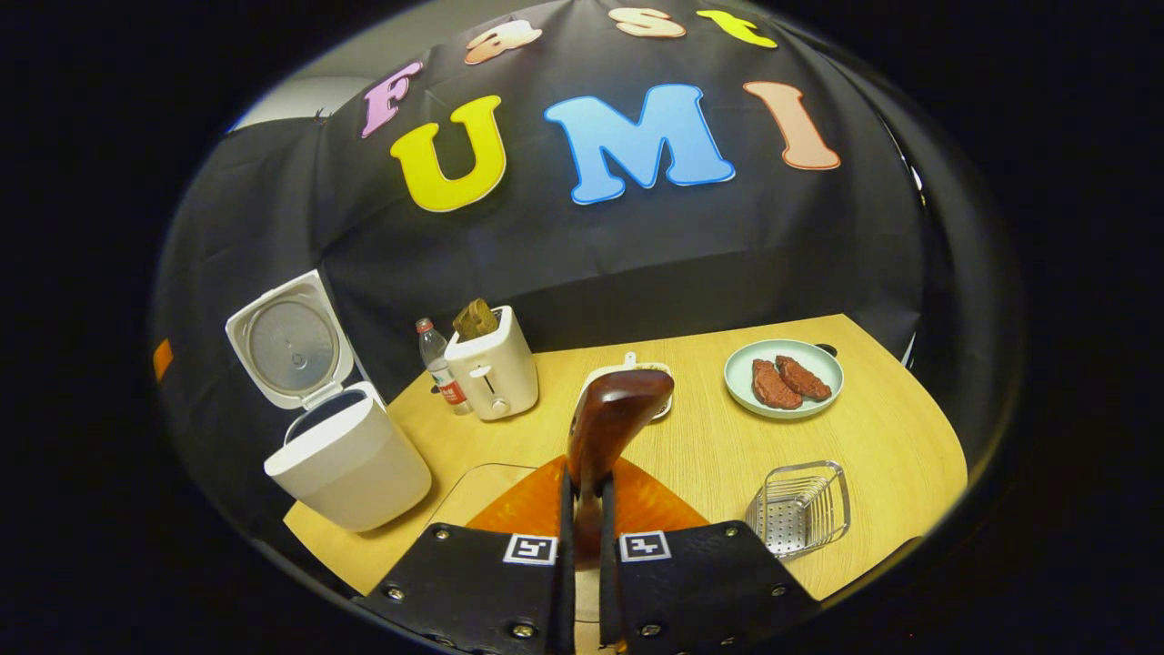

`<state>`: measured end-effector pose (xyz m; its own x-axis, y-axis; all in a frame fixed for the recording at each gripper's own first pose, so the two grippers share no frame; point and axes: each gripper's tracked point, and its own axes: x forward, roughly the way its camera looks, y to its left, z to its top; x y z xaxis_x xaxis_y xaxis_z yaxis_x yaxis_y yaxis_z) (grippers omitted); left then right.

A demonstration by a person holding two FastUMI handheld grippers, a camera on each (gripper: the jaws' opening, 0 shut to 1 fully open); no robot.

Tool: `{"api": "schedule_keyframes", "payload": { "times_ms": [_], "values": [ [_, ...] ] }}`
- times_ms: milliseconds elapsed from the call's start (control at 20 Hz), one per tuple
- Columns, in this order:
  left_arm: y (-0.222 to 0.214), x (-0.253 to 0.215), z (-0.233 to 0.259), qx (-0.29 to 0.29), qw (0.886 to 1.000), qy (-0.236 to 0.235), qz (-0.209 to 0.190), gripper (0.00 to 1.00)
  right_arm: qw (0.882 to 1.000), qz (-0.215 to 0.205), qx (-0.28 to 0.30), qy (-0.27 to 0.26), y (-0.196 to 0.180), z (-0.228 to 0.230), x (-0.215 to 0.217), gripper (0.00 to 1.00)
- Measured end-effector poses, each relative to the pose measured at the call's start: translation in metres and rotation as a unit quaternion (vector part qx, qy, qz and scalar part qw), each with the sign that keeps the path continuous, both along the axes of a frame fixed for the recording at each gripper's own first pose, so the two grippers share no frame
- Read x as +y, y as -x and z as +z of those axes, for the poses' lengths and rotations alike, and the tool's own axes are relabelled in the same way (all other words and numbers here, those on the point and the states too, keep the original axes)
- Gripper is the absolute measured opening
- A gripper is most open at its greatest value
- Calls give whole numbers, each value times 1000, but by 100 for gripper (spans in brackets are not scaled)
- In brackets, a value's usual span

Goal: Close the left gripper, press the button to open the rice cooker; take a wooden spoon from the chopstick holder with the right hand, scoop a spoonful of rice and pour it into the rice cooker, then put the wooden spoon back into the chopstick holder.

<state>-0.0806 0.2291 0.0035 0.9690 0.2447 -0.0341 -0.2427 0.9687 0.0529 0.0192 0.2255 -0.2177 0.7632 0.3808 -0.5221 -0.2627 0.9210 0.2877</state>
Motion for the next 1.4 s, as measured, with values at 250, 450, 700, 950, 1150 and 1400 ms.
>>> {"api": "schedule_keyframes", "payload": {
  "times_ms": [250, 450, 700, 950, 1150, 1400],
  "values": [
    [10, 14, -6, 6, 1000, -4, 8, 100, 1000, 2, -17, 25, 0, -17, 17, 11],
    [14, 22, -9, 8, 1000, -2, 12, 100, 997, 11, -47, 62, 3, -23, 28, 11],
    [12, 29, -9, 2, 1000, 11, 14, 99, 997, 39, -40, 46, 18, -23, 52, 11],
    [7, 23, -14, 2, 1000, 18, 8, 100, 998, 52, -21, 10, 30, -26, 67, 11],
    [8, 15, -9, -5, 1000, 17, 3, 99, 997, 14, 38, -72, 29, -29, 59, 11],
    [7, 6, -7, -2, 1000, 20, 1, 100, 965, -67, 146, -209, 17, -44, 36, 11]
  ]
}}
